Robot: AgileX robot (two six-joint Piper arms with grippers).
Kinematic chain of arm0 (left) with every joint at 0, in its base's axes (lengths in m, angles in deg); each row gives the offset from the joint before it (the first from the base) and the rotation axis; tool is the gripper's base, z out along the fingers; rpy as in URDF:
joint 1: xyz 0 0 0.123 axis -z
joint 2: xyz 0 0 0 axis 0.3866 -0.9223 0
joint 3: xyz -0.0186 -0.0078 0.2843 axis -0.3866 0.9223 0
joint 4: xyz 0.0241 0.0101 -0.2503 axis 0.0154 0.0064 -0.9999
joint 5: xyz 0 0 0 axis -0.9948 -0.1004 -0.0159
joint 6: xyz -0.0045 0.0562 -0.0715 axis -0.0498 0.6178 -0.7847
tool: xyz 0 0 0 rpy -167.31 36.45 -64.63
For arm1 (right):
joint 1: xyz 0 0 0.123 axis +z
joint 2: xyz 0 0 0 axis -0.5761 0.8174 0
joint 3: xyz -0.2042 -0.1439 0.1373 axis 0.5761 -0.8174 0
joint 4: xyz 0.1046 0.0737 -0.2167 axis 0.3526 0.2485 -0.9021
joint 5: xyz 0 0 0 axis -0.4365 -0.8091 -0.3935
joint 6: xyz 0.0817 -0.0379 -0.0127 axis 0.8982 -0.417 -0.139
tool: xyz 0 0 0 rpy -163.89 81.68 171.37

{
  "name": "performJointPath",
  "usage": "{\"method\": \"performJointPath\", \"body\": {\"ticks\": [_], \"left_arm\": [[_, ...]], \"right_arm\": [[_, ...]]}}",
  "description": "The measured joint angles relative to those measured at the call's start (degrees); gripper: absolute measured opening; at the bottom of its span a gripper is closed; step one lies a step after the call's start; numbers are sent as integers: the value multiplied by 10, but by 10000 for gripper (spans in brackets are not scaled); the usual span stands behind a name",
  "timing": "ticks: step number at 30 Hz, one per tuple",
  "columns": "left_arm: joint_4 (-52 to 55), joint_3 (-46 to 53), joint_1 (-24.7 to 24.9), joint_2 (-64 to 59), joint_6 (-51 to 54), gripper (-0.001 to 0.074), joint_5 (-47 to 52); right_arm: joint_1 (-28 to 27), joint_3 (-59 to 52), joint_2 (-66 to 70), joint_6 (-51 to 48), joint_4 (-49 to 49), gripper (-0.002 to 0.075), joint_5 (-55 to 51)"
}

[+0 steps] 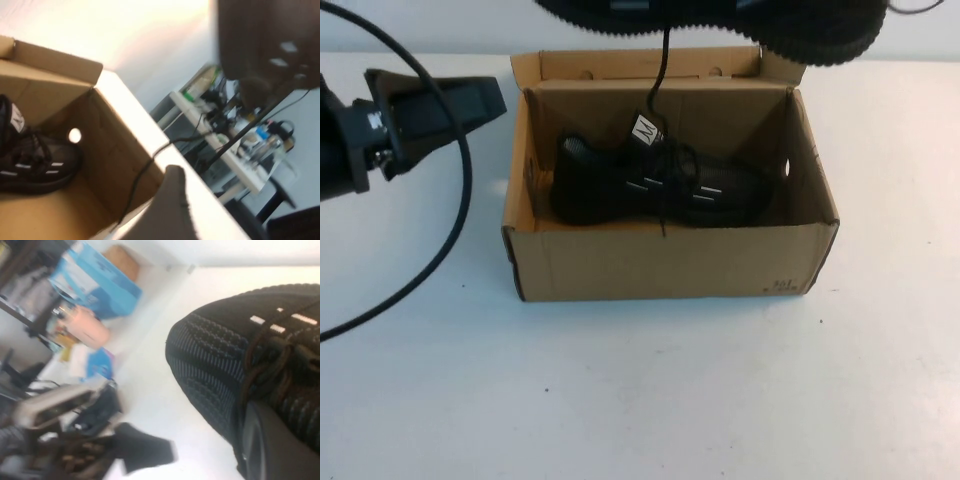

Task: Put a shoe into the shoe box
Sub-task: Place the shoe in the shoe box

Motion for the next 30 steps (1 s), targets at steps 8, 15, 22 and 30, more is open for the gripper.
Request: {"method": "performJointPath", "body": {"ticks": [8, 15, 22, 30], "left_arm": [[90, 0, -1, 0, 34, 106, -33], [114, 0, -1, 1, 61, 5, -59], [145, -14, -1, 18, 88, 0, -113], [348, -116, -1, 44, 14, -1, -141]], "right_arm": [[0, 0, 45, -32, -13, 2, 14], [0, 12, 50, -49, 1, 2, 31], [0, 65, 49, -57, 8, 2, 32], [0, 69, 53, -61, 8, 2, 35]]}}
